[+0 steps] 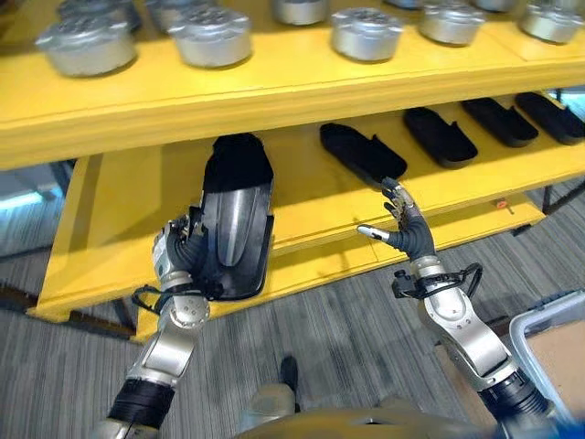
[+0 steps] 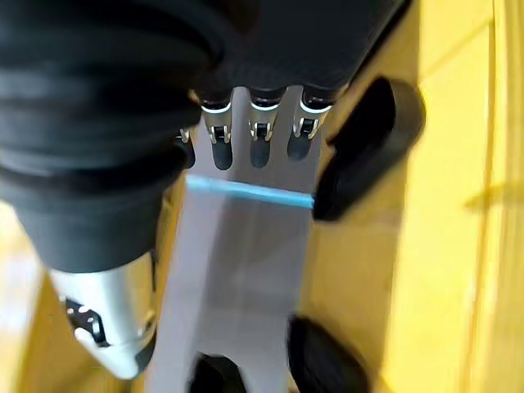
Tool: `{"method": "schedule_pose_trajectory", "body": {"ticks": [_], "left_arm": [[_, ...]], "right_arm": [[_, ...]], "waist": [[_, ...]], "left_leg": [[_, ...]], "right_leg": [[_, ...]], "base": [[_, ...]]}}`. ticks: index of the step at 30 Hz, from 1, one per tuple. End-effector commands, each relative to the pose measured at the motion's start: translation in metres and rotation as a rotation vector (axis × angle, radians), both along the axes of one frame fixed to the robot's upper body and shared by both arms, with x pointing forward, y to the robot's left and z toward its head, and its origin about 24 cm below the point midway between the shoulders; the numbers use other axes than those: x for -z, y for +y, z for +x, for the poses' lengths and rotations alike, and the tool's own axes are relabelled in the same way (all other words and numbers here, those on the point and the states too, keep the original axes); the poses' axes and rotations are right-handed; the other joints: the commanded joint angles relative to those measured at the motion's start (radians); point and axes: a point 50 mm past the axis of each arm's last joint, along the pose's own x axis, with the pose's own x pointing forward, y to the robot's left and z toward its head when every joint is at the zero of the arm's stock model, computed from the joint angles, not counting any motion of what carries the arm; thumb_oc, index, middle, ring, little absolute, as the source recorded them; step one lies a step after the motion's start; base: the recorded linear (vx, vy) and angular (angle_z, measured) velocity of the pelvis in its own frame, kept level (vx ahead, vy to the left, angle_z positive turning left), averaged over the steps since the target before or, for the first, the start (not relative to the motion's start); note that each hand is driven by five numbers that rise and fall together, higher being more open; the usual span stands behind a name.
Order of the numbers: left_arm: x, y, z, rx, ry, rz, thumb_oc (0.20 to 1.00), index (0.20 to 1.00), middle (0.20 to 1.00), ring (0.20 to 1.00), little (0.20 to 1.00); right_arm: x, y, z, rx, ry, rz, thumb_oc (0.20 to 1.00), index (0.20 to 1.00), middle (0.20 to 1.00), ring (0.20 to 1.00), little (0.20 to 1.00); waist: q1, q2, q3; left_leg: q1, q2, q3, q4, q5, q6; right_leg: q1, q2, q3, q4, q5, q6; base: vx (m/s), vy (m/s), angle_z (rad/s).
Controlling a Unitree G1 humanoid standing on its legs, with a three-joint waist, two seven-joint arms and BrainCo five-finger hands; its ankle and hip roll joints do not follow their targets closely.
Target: Move parts from the plastic box to the shelf.
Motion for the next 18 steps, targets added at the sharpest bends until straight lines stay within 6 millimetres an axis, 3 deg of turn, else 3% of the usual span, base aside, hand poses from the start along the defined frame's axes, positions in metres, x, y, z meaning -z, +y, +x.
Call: {"method": "schedule_pose_trajectory", "body": {"ticks": [1,3,6,11,14,15,16,17,18], "left_arm": [[-0.029,-0.012,0.003,0.087,-0.175,0.028,0.2,0.2,0.2,0.2,0.2],[-0.025,-0.016,-0.002,0.091,-0.178,0.018,0.2,0.2,0.2,0.2,0.2],[-0.025,-0.019,0.003,0.101,-0.18,0.009,0.2,0.2,0.2,0.2,0.2],[-0.029,-0.021,0.009,0.116,-0.183,0.022,0.2,0.2,0.2,0.2,0.2],[-0.028,-0.019,0.01,0.097,-0.171,0.009,0.2,0.2,0.2,0.2,0.2],[-0.029,-0.018,0.011,0.097,-0.179,0.009,0.2,0.2,0.2,0.2,0.2],[-0.032,-0.022,0.016,0.11,-0.19,-0.001,0.2,0.2,0.2,0.2,0.2],[-0.033,-0.026,0.019,0.119,-0.19,-0.009,0.2,0.2,0.2,0.2,0.2],[-0.033,-0.026,0.02,0.12,-0.19,-0.012,0.2,0.2,0.2,0.2,0.2]], "right_arm": [[-0.027,-0.008,0.007,-0.012,-0.158,-0.016,1.0,1.0,1.0,1.0,1.0],[-0.03,-0.01,0.006,-0.015,-0.181,-0.033,1.0,1.0,1.0,1.0,1.0],[-0.034,-0.015,0.005,-0.008,-0.228,-0.082,1.0,1.0,1.0,1.0,1.0],[-0.028,-0.02,0.01,0.005,-0.218,-0.088,1.0,1.0,1.0,1.0,1.0],[-0.027,-0.022,0.007,0.008,-0.211,-0.093,1.0,1.0,1.0,1.0,1.0],[-0.027,-0.025,0.006,0.013,-0.212,-0.103,1.0,1.0,1.0,1.0,1.0],[-0.026,-0.031,0.006,0.038,-0.205,-0.117,1.0,1.0,1.0,1.0,1.0],[-0.026,-0.034,0.007,0.053,-0.214,-0.135,1.0,1.0,1.0,1.0,1.0],[-0.026,-0.034,0.007,0.054,-0.218,-0.14,1.0,1.0,1.0,1.0,1.0]], "waist": [[0.008,-0.004,-0.017],[-0.008,-0.008,-0.009],[-0.036,-0.012,-0.008],[-0.054,-0.001,-0.004],[-0.075,0.001,-0.004],[-0.086,0.001,-0.001],[-0.115,0.001,0.013],[-0.139,0.002,0.019],[-0.142,0.004,0.021]], "left_leg": [[0.077,-0.086,0.073,0.058,-0.162,-0.025],[0.078,-0.109,0.023,0.06,-0.156,-0.025],[0.058,-0.126,-0.015,0.076,-0.16,-0.016],[0.021,-0.136,-0.013,0.187,-0.198,-0.023],[0.013,-0.13,0.027,0.248,-0.226,-0.031],[0.005,-0.121,0.057,0.29,-0.233,-0.037],[-0.031,-0.057,0.151,0.395,-0.203,-0.068],[-0.04,0.014,0.214,0.41,-0.182,-0.087],[-0.04,0.025,0.219,0.405,-0.173,-0.091]], "right_leg": [[0.07,0.087,-0.025,-0.197,0.047,-0.033],[0.057,0.145,0.059,-0.239,0.074,-0.042],[0.033,0.155,0.139,-0.265,0.103,-0.044],[0.049,0.132,0.164,-0.277,0.108,-0.05],[0.051,0.123,0.158,-0.261,0.097,-0.056],[0.051,0.115,0.147,-0.254,0.093,-0.062],[0.054,0.094,0.112,-0.236,0.081,-0.075],[0.052,0.082,0.086,-0.215,0.067,-0.08],[0.051,0.081,0.082,-0.209,0.064,-0.082]], "base": [[0.11,-0.018,0.05],[0.13,-0.035,0.17],[0.1,-0.096,0.57],[0.18,-0.111,0.36],[0.15,-0.066,0.25],[0.11,-0.086,0.39],[0.1,-0.063,0.91],[0.07,-0.041,1.35],[0.09,0.108,1.48]]}}
